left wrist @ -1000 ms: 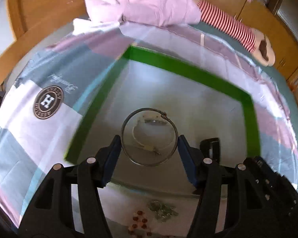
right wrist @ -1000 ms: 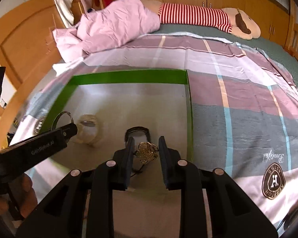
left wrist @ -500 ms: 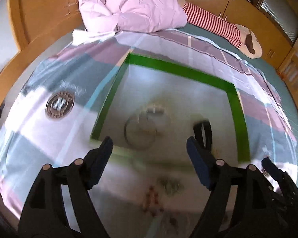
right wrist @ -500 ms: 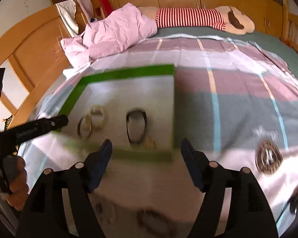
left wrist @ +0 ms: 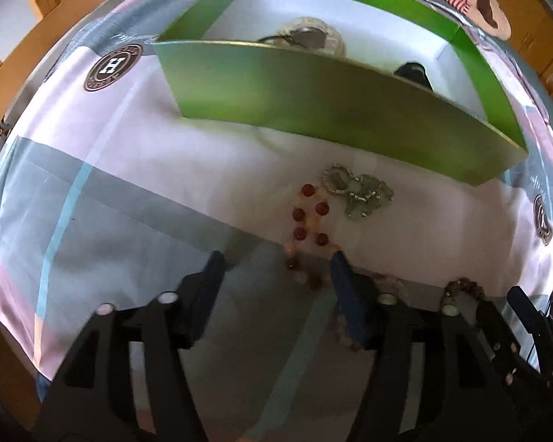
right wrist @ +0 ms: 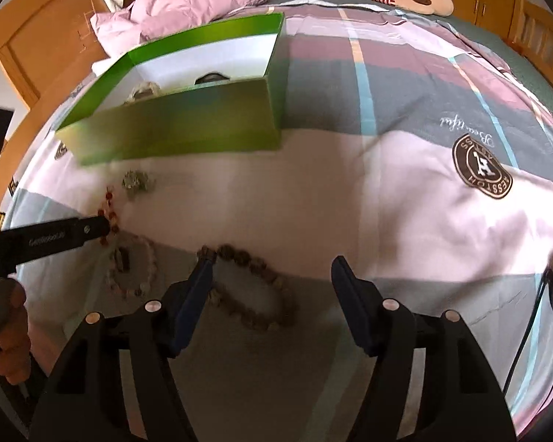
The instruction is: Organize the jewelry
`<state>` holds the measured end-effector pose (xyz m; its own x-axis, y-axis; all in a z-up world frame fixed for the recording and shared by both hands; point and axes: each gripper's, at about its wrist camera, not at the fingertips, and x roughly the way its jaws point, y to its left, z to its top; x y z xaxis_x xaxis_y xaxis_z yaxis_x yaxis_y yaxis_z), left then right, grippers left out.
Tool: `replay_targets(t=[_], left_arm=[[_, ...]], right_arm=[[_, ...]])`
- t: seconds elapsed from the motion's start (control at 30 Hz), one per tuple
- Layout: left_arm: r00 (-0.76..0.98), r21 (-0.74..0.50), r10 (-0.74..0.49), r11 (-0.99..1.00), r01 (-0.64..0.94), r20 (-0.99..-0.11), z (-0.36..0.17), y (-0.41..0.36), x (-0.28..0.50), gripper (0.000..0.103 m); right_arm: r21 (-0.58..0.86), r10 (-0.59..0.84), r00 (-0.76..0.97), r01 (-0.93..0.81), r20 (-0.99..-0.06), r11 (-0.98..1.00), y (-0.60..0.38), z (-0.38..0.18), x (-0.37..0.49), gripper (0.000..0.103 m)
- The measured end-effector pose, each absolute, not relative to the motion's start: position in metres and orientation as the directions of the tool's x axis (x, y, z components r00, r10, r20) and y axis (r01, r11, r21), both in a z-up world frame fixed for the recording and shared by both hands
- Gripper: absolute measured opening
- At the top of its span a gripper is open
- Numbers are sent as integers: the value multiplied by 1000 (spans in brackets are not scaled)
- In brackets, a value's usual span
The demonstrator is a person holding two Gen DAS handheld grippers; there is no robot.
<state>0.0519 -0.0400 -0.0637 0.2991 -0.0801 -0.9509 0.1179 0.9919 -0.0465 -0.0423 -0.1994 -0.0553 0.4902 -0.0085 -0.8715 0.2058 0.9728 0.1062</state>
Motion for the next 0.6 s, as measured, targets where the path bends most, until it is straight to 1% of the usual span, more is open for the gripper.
replay_targets(t=[0.13,0.23,0.37,0.47,0.53,0.6], left_arm=[[299,-21,-66,988,151,-952,-67,-49,52,68],[290,10,-39,986,166,-956,-71,-54,54,69],[291,25,-26,985,168,-956,-73,-57,55,72],[284,23,-24,987,160,-958,-74,-54,58,76],[283,23,-23,987,158,-959,-76,-56,56,78],[284,25,-21,987,157,-959,-76,-56,56,79]], right_arm=[[71,-26,463,190,-886,979,-191,-63,-41,66],[86,-13,448,200,-894,976,-188,-68,-40,66],[45,-47,432,200,-901,979,-182,-74,-38,67],[53,-31,425,183,-905,982,-178,-77,-36,79],[57,-16,407,168,-913,984,-174,-80,-34,97],[36,-35,405,166,-913,986,-170,-82,-34,99]])
